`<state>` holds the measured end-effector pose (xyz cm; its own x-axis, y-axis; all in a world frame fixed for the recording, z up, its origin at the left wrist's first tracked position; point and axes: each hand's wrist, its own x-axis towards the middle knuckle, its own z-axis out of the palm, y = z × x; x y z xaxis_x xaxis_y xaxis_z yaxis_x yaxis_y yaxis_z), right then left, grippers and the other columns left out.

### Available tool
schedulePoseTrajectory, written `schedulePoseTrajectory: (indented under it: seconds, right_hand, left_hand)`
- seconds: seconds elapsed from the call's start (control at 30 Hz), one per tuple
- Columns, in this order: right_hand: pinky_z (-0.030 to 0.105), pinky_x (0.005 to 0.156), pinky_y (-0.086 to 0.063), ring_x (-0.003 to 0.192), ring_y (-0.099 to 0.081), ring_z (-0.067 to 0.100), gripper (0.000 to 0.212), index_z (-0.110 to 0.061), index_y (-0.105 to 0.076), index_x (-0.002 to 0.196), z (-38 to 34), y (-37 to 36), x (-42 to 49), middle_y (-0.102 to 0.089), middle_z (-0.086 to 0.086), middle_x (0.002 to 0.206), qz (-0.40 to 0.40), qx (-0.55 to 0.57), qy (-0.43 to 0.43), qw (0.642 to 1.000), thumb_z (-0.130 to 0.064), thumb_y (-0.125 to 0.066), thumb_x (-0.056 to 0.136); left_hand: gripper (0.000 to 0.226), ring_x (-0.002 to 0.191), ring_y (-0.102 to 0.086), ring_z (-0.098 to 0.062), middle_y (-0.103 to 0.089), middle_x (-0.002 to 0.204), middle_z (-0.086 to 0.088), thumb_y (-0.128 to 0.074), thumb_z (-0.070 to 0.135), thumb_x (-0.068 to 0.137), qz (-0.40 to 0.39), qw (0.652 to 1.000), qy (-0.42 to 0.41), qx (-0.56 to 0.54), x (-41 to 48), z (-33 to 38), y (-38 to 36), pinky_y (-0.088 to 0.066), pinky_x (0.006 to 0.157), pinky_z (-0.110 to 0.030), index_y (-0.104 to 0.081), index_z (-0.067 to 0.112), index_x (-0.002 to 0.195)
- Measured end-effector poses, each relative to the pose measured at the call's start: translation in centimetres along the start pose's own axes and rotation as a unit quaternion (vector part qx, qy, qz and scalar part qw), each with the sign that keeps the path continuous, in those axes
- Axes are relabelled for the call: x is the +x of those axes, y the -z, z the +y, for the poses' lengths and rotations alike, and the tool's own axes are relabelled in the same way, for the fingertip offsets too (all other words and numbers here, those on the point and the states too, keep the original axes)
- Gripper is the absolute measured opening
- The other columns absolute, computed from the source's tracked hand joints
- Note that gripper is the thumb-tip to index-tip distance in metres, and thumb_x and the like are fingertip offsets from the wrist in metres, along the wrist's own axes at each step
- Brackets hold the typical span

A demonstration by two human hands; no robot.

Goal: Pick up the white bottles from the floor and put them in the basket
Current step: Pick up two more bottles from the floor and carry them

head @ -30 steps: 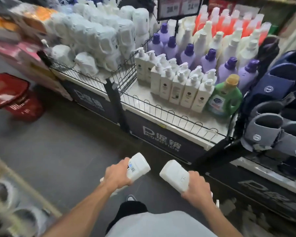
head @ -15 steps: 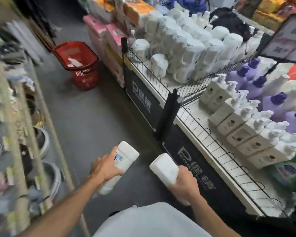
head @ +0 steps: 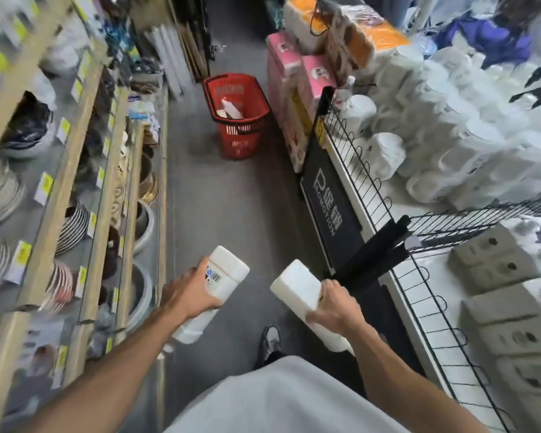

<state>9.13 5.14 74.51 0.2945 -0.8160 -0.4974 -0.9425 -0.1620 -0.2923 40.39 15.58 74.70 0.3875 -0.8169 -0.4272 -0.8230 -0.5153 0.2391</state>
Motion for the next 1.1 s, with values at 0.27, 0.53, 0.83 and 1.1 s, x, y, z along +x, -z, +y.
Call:
schedulePoseTrajectory:
  seconds: [0.27, 0.53, 0.83, 1.1]
  right_hand:
    - [0.04, 0.086, -0.051, 0.1, -0.053, 0.018, 0.064, -0.023, -0.046, 0.108, -1.9, 4.2, 8.6, -0.05, -0.005, 0.108, -0.024, 0.004, 0.045, 0.999, -0.052, -0.076, 0.059]
    - [0.042, 0.092, -0.051, 0.104, -0.053, 0.018, 0.068, -0.022, -0.046, 0.114, -3.9, 7.1, 16.5, -0.05, -0.005, 0.11, -0.06, -0.054, 0.078, 0.994, -0.048, -0.08, 0.061]
    - [0.041, 0.091, -0.051, 0.105, -0.053, 0.02, 0.07, -0.02, -0.046, 0.114, -11.1, 9.7, 25.4, -0.049, -0.005, 0.109, -0.058, -0.048, 0.071, 0.995, -0.048, -0.081, 0.06]
    - [0.037, 0.084, -0.051, 0.097, -0.052, 0.019, 0.066, -0.022, -0.043, 0.109, -18.5, 12.9, 32.4, -0.048, -0.004, 0.106, -0.026, -0.043, 0.077, 0.996, -0.047, -0.082, 0.062]
  left_hand:
    - [0.113, 0.103, -0.065, -0.028, -0.061, 0.131, 0.0, -0.076, 0.058, 0.058, -0.024, 0.998, 0.059, 0.014, 4.1, 0.5, 1.2, -0.052, 0.082, -0.037, -0.017, 0.029, 0.151]
    - [0.116, 0.11, -0.064, -0.03, -0.06, 0.135, 0.0, -0.077, 0.058, 0.061, -0.037, 0.993, 0.112, 0.004, 8.6, -0.6, 2.6, -0.052, 0.085, -0.039, -0.012, 0.03, 0.154]
    - [0.112, 0.105, -0.064, -0.027, -0.059, 0.132, 0.002, -0.076, 0.057, 0.059, -0.067, 0.991, 0.108, -0.03, 17.5, -3.5, 6.2, -0.053, 0.082, -0.038, -0.016, 0.03, 0.149]
    - [0.114, 0.104, -0.066, -0.028, -0.057, 0.137, 0.0, -0.075, 0.058, 0.059, -0.057, 0.996, 0.07, -0.029, 25.5, -6.4, 10.9, -0.054, 0.083, -0.039, -0.013, 0.031, 0.151]
